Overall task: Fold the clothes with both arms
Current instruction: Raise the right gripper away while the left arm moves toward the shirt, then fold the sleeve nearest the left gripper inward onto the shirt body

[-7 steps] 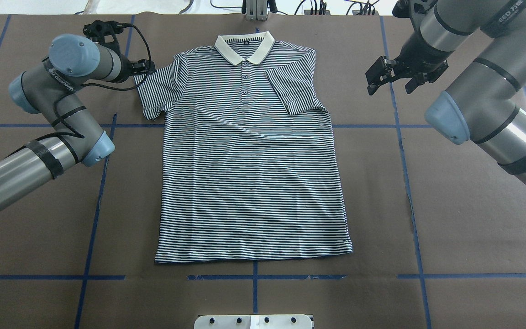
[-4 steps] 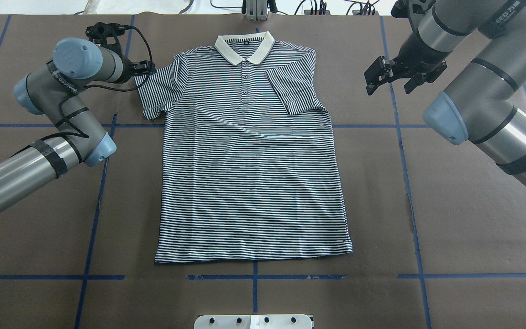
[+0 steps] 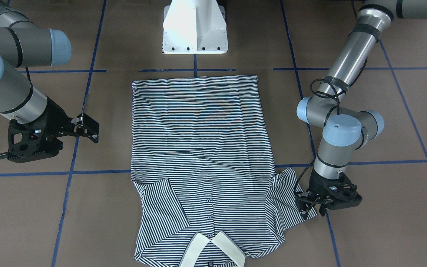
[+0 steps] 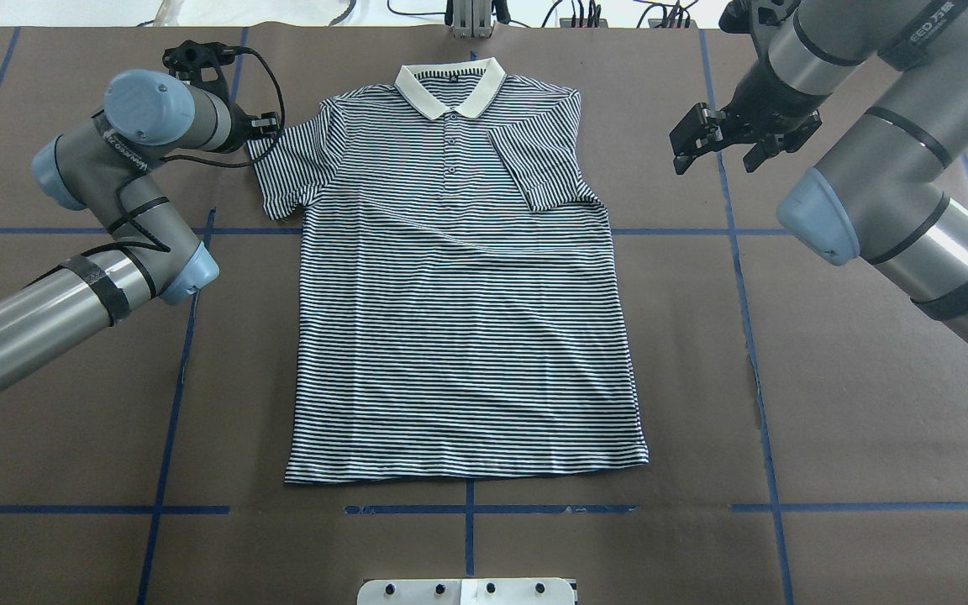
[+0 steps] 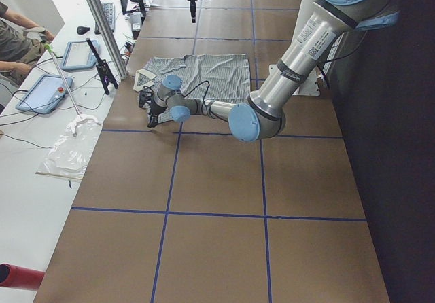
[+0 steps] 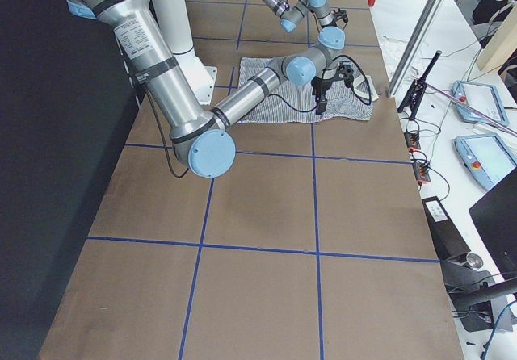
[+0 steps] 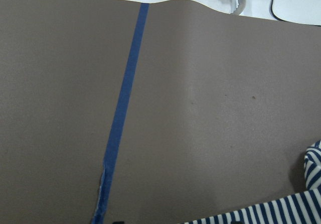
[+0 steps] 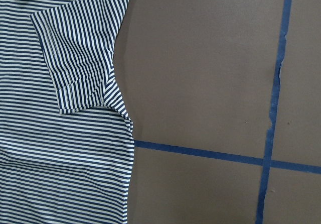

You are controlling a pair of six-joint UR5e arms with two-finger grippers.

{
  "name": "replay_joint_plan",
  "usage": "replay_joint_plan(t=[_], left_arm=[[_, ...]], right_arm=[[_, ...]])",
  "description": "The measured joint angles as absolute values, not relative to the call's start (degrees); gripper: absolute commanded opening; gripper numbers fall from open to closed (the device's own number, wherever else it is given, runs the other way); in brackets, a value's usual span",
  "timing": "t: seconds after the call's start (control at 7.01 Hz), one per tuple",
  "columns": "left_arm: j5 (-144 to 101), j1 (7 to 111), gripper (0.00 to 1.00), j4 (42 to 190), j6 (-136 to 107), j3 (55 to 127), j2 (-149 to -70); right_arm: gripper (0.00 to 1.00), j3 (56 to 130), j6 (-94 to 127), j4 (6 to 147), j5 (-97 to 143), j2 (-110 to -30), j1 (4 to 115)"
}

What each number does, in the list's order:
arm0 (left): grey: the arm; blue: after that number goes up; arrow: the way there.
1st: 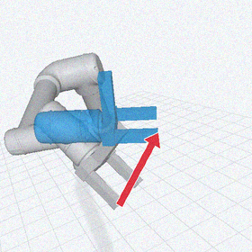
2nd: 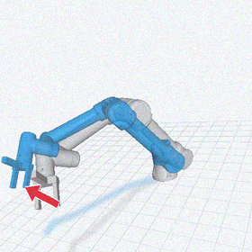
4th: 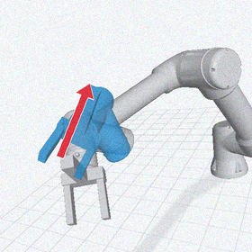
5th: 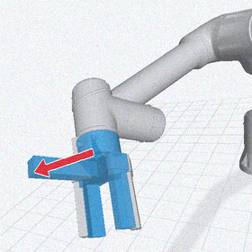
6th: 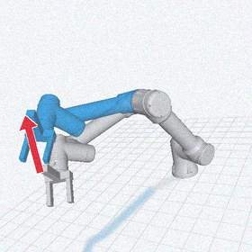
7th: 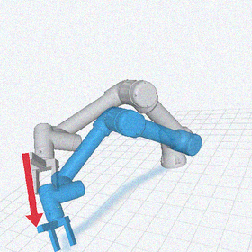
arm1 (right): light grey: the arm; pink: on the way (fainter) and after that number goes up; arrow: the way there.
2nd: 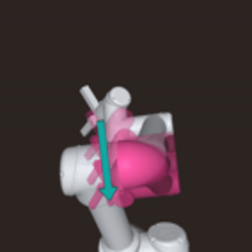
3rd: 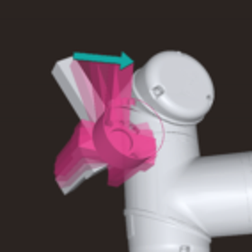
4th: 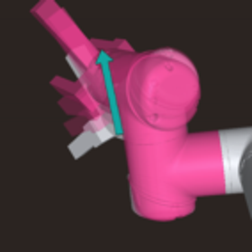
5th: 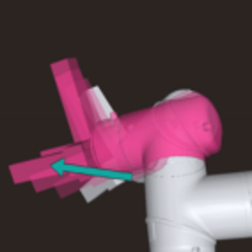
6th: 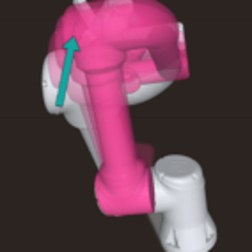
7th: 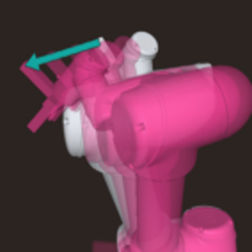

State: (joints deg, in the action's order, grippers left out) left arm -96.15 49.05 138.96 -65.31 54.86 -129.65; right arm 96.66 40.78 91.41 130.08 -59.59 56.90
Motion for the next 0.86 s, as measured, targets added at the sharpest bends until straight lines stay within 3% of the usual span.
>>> replay_joint_plan(t=[0.14,0.29,0.71,0.86], left_arm=[[-96.2,49.0,0.05,139.0,-64.5,54.7,-129.8],[-96.2,49.0,0.00,139.0,-63.6,54.6,-129.9],[-96.4,49.1,0.00,137.7,-63.1,56.1,-130.5],[-96.6,49.1,0.00,133.3,-63.6,60.1,-130.7]], right_arm=[[1.00,96.6,40.8,91.4,130.1,-59.6,56.9],[1.00,96.5,40.8,91.4,130.0,-59.6,56.9],[1.00,96.3,40.8,91.3,129.7,-59.6,56.8],[1.00,96.3,40.8,91.3,129.6,-59.7,56.8]])
